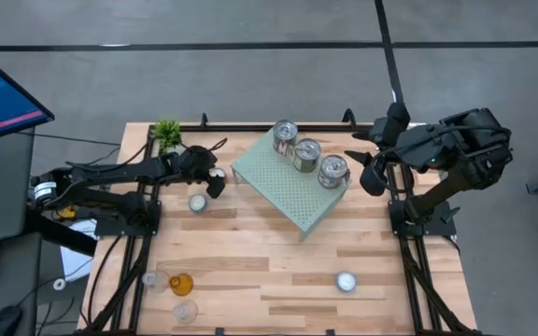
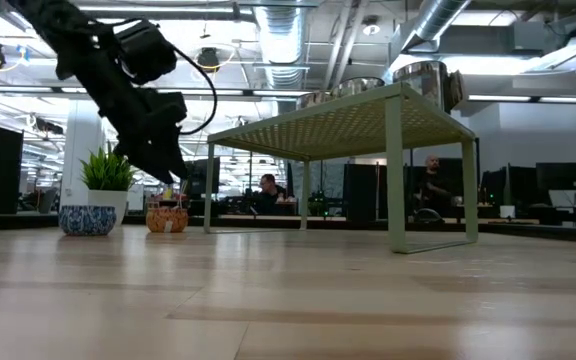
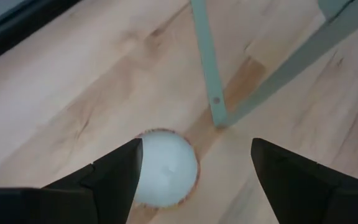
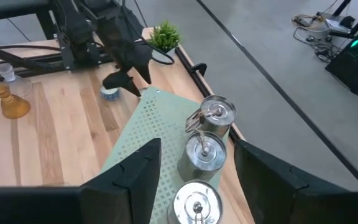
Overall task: Stock candles on shelf
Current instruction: Put the orange scented candle on the shelf
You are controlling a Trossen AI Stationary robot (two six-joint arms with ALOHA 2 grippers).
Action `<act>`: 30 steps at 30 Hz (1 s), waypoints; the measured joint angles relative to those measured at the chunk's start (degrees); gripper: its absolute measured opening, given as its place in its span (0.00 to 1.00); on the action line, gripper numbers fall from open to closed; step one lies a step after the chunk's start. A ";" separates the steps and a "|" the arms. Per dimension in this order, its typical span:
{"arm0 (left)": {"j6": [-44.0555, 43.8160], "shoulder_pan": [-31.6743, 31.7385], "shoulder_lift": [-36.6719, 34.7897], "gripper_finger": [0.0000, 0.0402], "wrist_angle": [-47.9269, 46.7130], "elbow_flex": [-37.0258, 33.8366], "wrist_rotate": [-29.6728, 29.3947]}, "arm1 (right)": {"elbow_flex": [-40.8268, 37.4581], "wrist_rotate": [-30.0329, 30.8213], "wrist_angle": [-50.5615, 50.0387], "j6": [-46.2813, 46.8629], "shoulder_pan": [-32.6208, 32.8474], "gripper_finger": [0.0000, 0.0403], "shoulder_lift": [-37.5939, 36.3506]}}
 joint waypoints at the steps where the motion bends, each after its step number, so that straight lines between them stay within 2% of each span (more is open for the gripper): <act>1: 0.05 0.17 0.00 0.75 2.03 -1.02 -0.01 | 0.00 0.01 0.00 0.00 -0.01 0.48 0.00; 10: 0.97 2.20 -0.04 0.75 11.97 -8.17 -0.62 | 0.00 -0.01 -0.02 0.02 -0.06 0.47 0.00; 19: 3.47 2.15 0.84 0.75 20.63 -11.04 -1.72 | 0.00 -0.01 -0.01 0.16 -0.08 0.46 0.00; 30: 2.69 2.15 5.64 0.75 27.92 -12.26 -2.56 | 0.00 -1.47 -0.02 0.26 -0.38 0.47 0.00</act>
